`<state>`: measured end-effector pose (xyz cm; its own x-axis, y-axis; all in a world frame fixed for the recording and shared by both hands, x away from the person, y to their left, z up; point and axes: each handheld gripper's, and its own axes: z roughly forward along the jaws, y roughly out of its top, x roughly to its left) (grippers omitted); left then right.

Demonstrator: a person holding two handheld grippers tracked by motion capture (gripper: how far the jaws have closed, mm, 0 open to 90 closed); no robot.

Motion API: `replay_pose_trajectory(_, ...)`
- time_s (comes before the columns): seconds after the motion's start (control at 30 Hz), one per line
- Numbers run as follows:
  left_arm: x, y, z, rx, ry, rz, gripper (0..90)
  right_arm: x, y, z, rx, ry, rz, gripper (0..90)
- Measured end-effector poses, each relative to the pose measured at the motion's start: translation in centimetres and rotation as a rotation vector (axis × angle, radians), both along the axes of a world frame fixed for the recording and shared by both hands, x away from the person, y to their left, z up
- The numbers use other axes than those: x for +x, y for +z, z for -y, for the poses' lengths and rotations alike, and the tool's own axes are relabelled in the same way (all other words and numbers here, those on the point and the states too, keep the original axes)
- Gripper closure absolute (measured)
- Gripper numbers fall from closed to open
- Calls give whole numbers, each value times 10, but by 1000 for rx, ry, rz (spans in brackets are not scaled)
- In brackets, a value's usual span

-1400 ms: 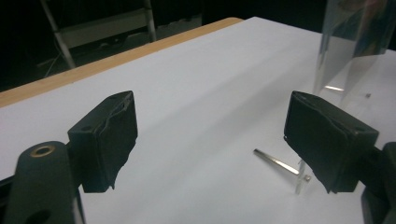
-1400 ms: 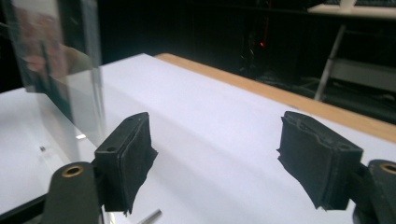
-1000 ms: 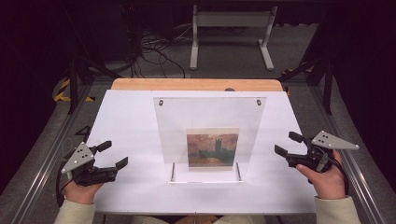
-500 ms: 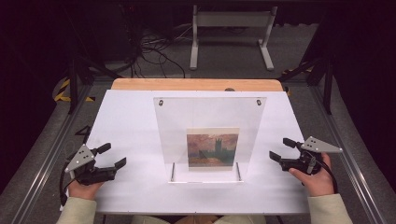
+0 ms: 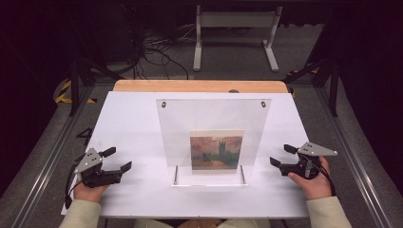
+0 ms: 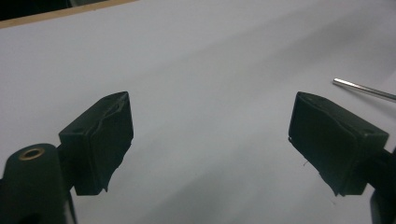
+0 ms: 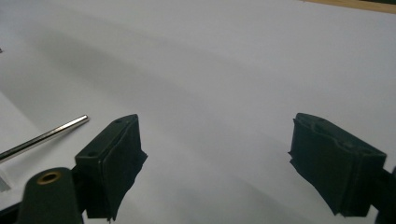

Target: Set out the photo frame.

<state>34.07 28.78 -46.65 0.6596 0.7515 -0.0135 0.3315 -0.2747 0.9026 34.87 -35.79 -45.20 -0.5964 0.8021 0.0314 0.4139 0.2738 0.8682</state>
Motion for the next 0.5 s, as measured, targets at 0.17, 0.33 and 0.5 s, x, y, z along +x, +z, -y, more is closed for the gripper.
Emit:
replay_pose_trajectory(0.17,2,0,0,-4,11,-16,150,4,-1,-6,-57,14,-39,158)
replay_pose_trajectory(0.33,2,0,1,0,9,-18,152,5,-2,-7,-73,11,-49,157)
replay_pose_trajectory(0.5,2,0,1,1,9,-19,153,5,-2,-7,-69,6,-46,153)
